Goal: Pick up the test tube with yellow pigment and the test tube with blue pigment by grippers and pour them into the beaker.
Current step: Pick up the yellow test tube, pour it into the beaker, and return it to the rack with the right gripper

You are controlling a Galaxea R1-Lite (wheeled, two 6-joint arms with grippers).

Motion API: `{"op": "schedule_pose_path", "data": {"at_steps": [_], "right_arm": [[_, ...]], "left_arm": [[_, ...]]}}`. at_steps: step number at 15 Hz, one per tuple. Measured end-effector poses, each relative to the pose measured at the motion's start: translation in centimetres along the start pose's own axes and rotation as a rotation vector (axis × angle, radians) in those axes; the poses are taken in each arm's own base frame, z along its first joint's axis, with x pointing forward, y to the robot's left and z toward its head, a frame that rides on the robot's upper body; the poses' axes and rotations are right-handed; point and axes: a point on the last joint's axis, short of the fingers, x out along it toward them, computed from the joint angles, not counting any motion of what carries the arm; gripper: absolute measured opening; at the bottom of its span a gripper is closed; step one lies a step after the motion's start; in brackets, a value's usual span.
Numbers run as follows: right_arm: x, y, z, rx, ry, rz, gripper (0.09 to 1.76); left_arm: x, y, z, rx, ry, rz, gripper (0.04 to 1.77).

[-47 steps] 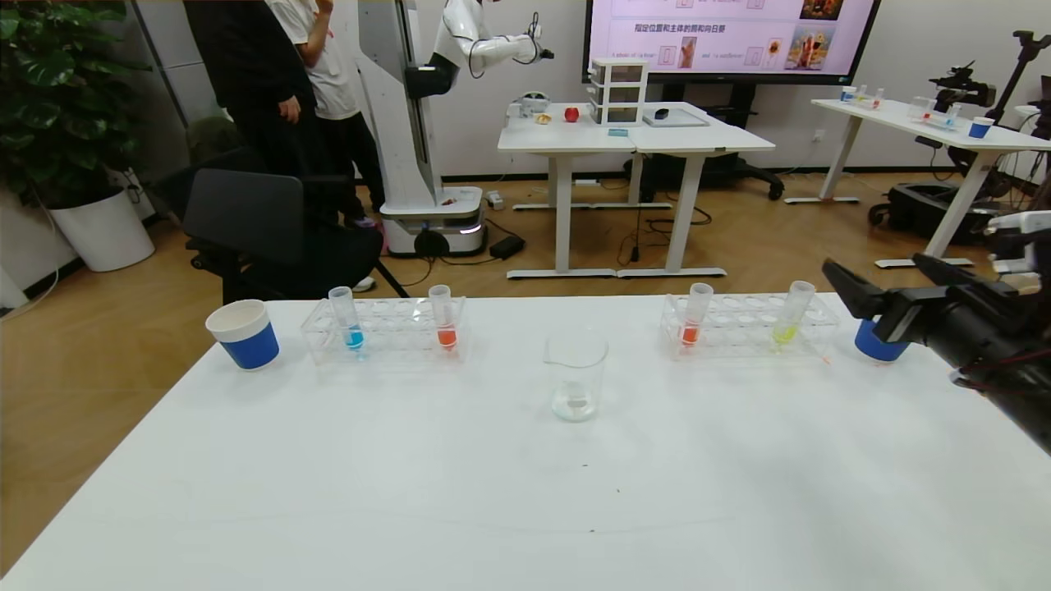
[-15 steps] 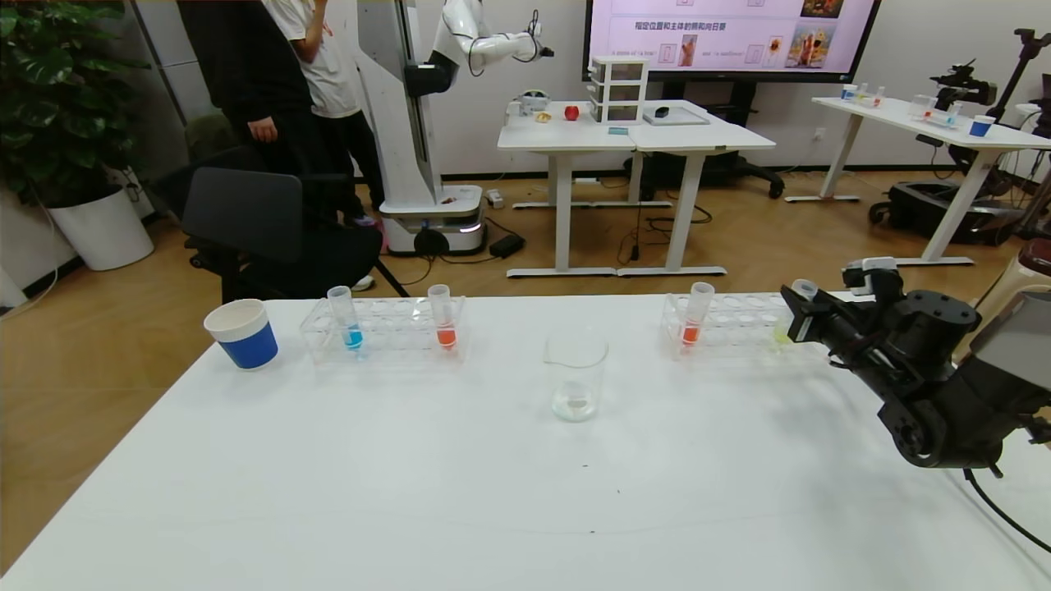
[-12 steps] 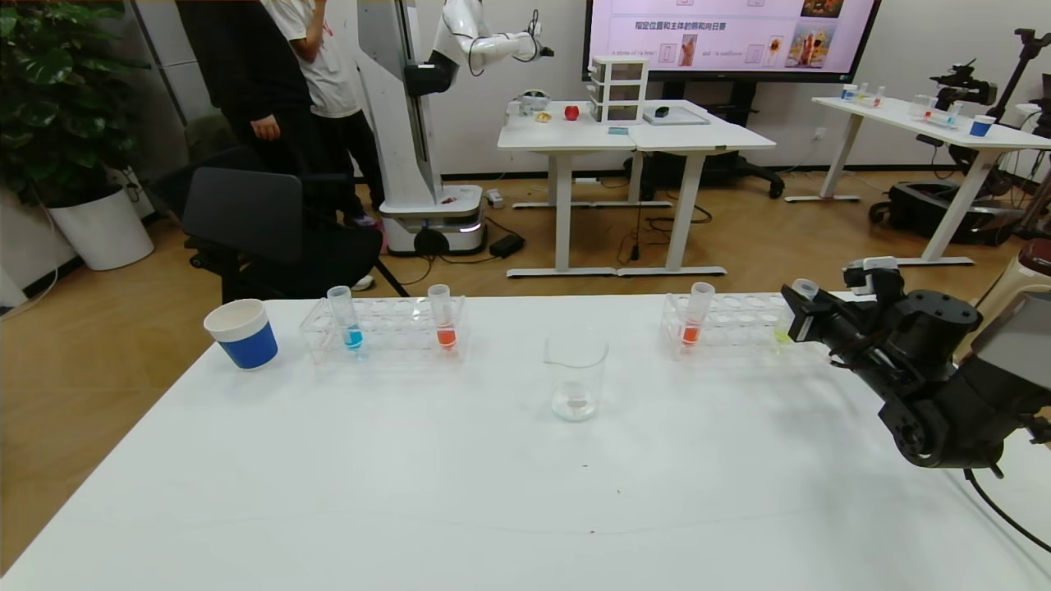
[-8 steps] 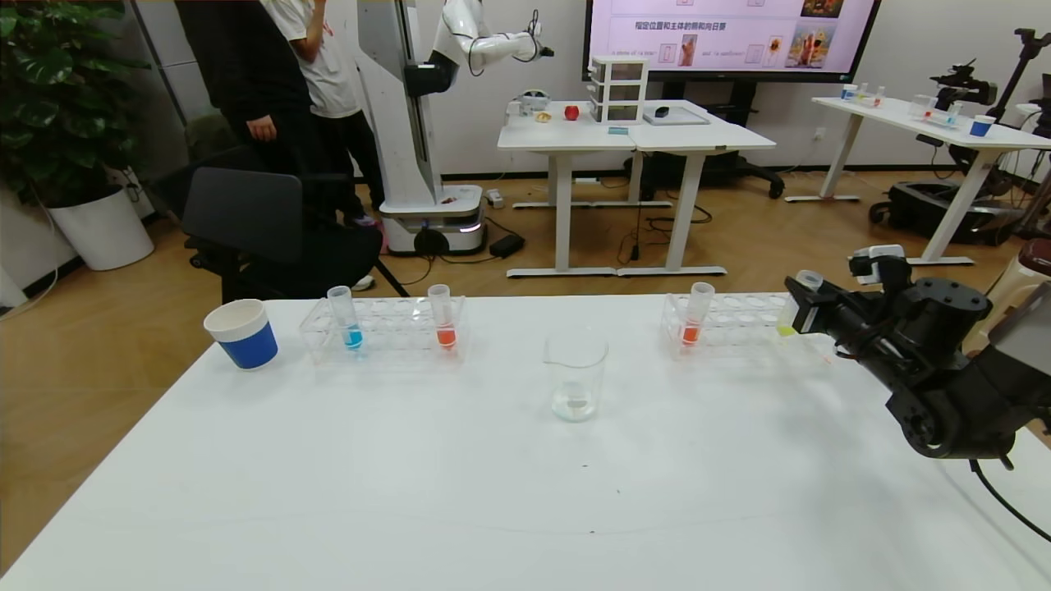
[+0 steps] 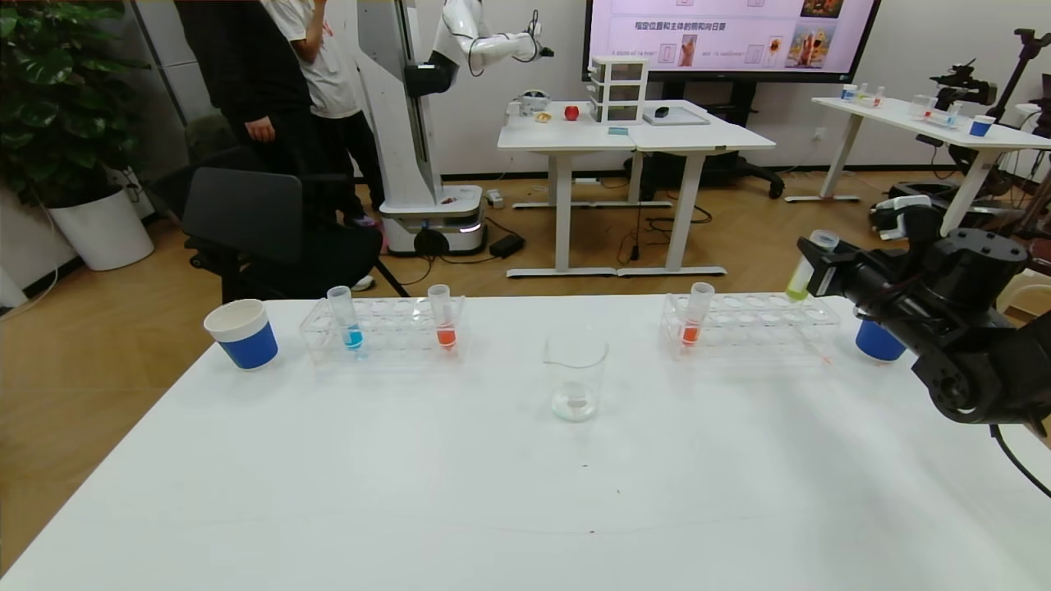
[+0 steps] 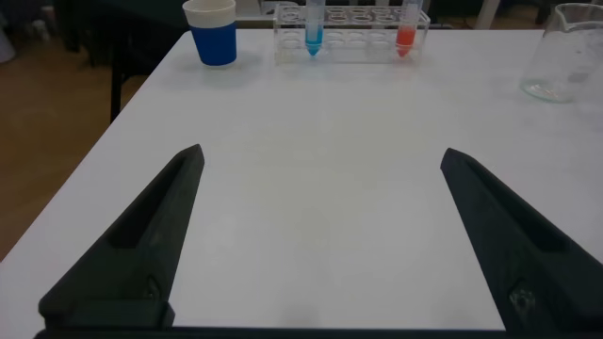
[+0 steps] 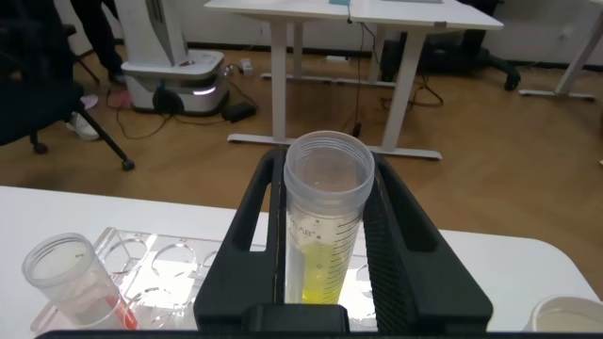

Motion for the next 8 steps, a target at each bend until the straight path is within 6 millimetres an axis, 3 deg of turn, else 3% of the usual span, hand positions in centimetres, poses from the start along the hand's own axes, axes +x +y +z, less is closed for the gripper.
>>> {"op": "schedule_pose_path", "data": {"at_steps": [4,8], "right_arm": [[0.5,1.0,0.7,-0.037,-0.016,0.021,0.50],[2.2,5.5,2.6,-0.103,-0.047,0.122,0.50]], "left_arm": [[0.0,0.0,0.0,0.000,0.000,0.000,1.75],[0.0,0.0,0.0,0.000,0.000,0.000,1.75]]}}
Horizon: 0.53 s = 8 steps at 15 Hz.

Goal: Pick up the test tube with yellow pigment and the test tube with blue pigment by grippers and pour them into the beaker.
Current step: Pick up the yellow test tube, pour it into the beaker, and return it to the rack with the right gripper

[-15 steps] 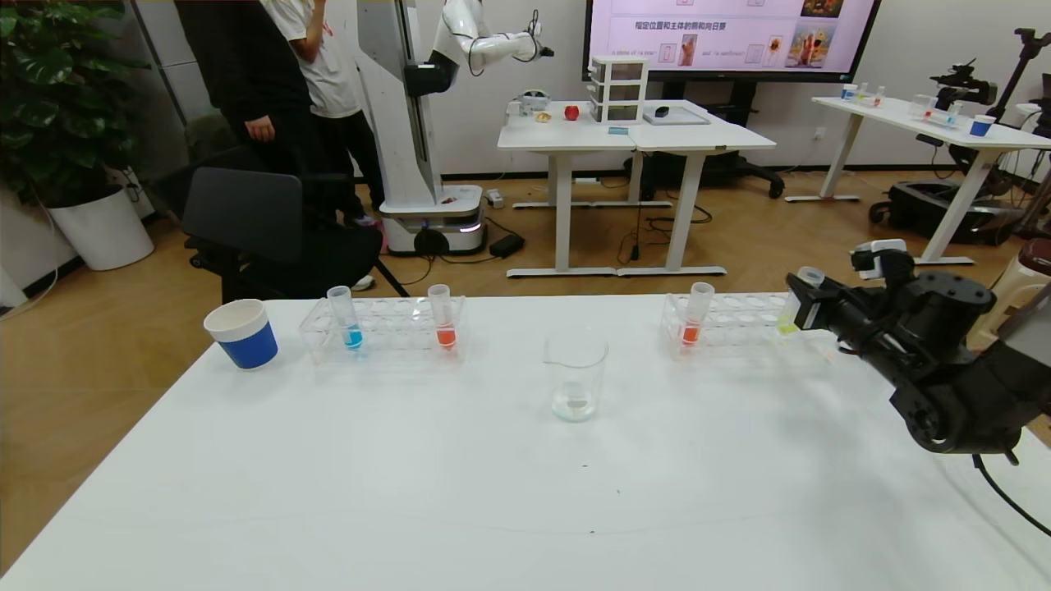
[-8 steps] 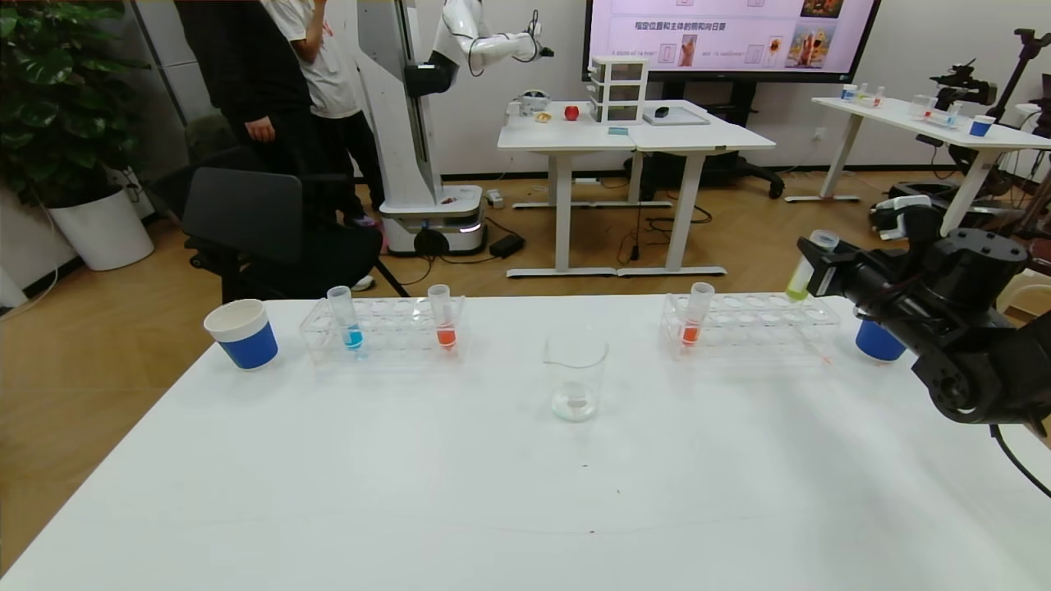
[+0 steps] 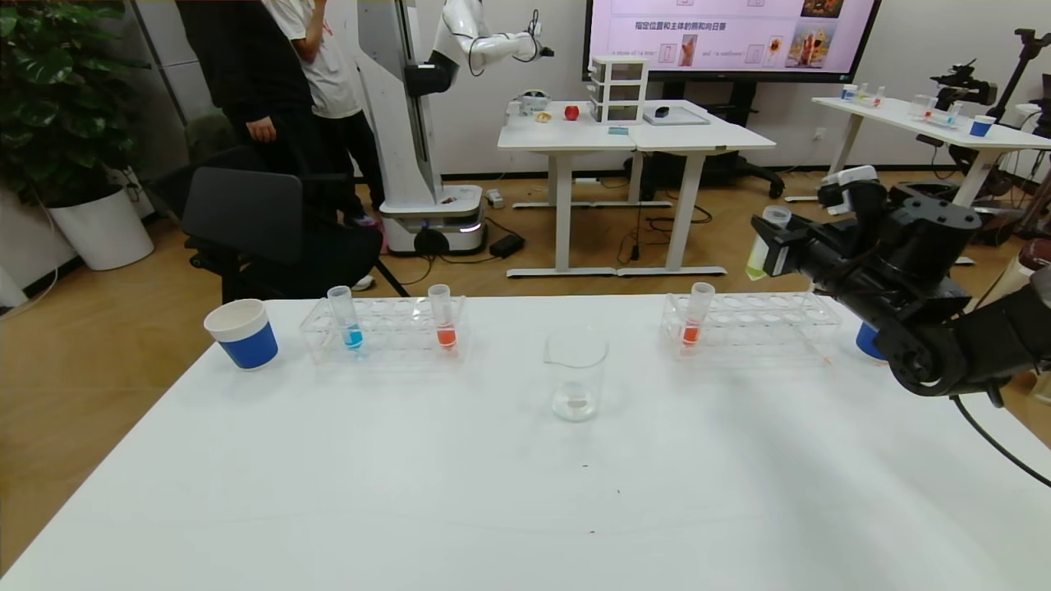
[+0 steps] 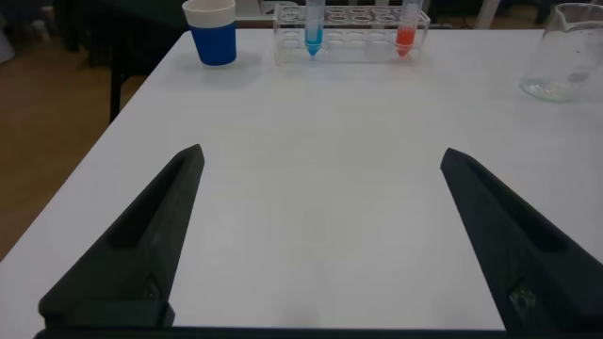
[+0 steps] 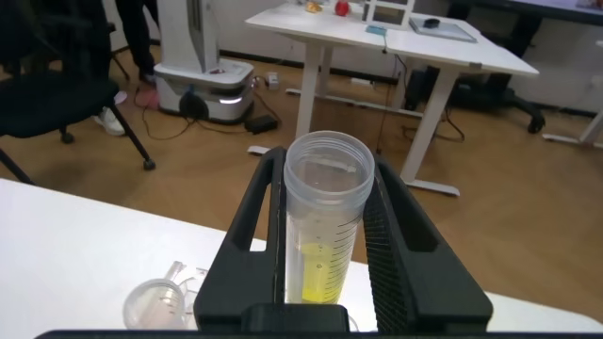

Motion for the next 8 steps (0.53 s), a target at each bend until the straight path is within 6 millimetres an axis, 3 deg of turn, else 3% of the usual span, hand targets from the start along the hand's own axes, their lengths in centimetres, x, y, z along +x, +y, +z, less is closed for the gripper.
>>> {"op": "schedule_pose_path", "data": {"at_steps": [3,8], "right_arm": [[1.3,3.7,1.6,-0.078,-0.065,0.090,0.50],[1.7,10.4,2.0,-0.183,-0.126,0.288,0.50]], "left_arm": [[0.0,0.0,0.0,0.000,0.000,0.000,1.75],[0.0,0.0,0.0,0.000,0.000,0.000,1.75]]}}
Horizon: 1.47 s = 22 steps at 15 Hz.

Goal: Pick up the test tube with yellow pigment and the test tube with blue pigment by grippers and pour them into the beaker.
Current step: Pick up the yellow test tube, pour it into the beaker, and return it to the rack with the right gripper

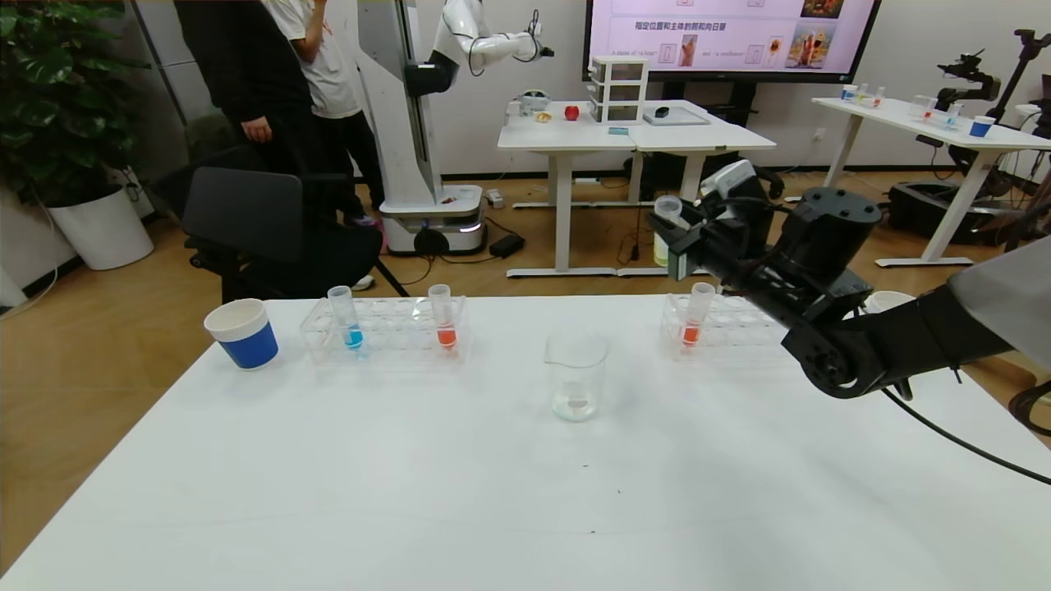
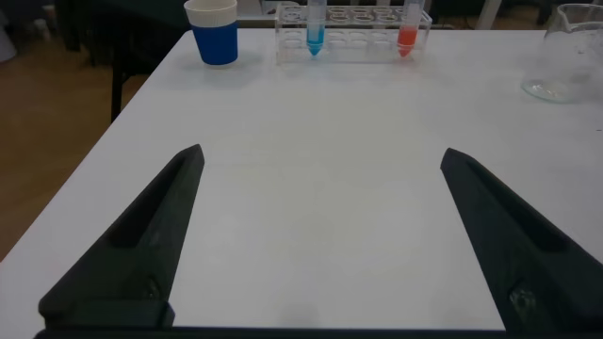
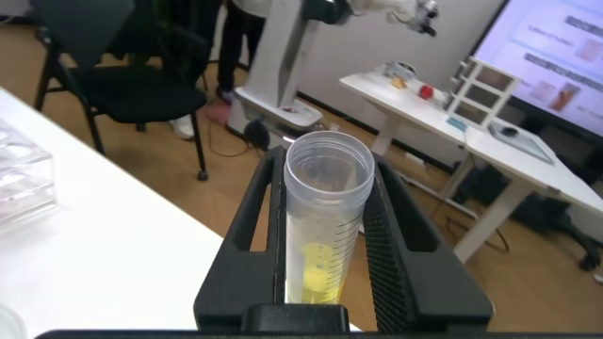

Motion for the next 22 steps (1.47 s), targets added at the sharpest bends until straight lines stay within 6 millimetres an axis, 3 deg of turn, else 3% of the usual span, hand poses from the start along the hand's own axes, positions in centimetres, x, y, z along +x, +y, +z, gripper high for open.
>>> {"op": "schedule_pose_path", "data": {"at_steps": [3,7,22], "right_arm": [[0.1,2.6,-0.3,-0.089,-0.022,0.129,0.50],[0.5,4.2,-0.2,-0.292,-0.146,0.257,0.50],[0.8,6.0,-3.0,-0.797,-0.451,0.420,0.50]], "left_arm": [[0.0,0.0,0.0,0.001,0.000,-0.001,1.75],[0.0,0.0,0.0,0.000,0.000,-0.001,1.75],[0.0,0.0,0.0,0.000,0.000,0.000,1.75]]}}
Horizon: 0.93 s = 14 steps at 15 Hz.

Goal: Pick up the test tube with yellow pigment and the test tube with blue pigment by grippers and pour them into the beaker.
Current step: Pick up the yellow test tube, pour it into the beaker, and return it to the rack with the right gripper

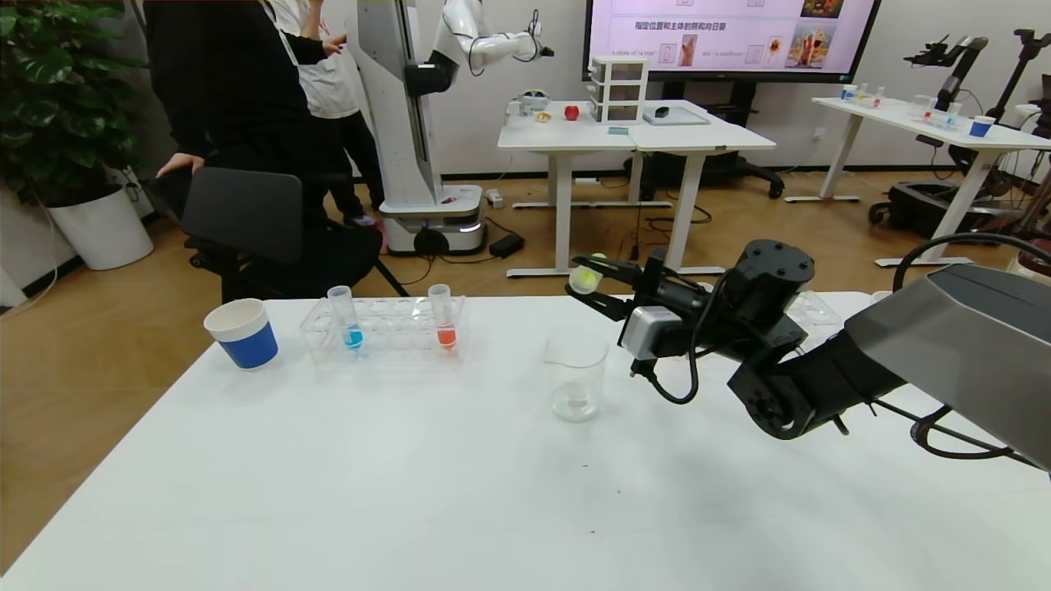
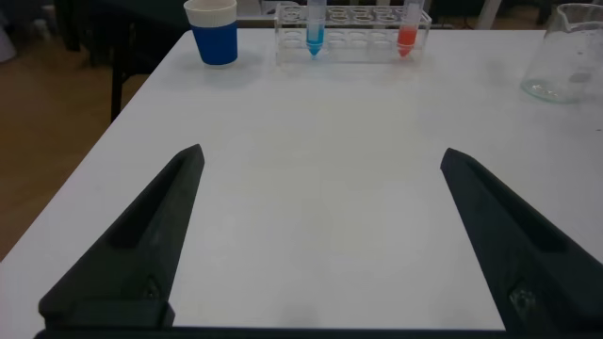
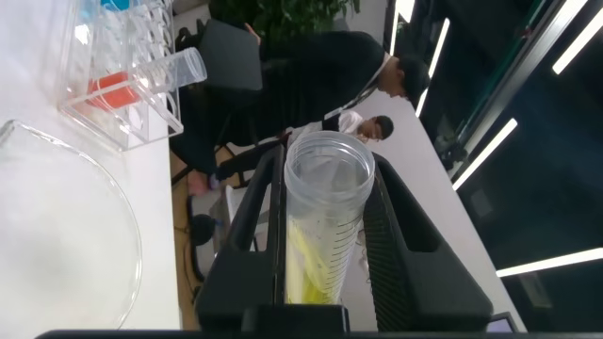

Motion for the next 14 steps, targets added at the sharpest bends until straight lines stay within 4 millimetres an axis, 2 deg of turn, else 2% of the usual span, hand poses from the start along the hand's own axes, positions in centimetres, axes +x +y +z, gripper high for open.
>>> {"op": "schedule_pose_path", "data": {"at_steps": [14], "right_arm": [[-0.6,2.0,-2.5,-0.256,0.035,0.008,0.50]], "left_arm": [[0.0,0.0,0.0,0.000,0.000,0.000,1.75]]}}
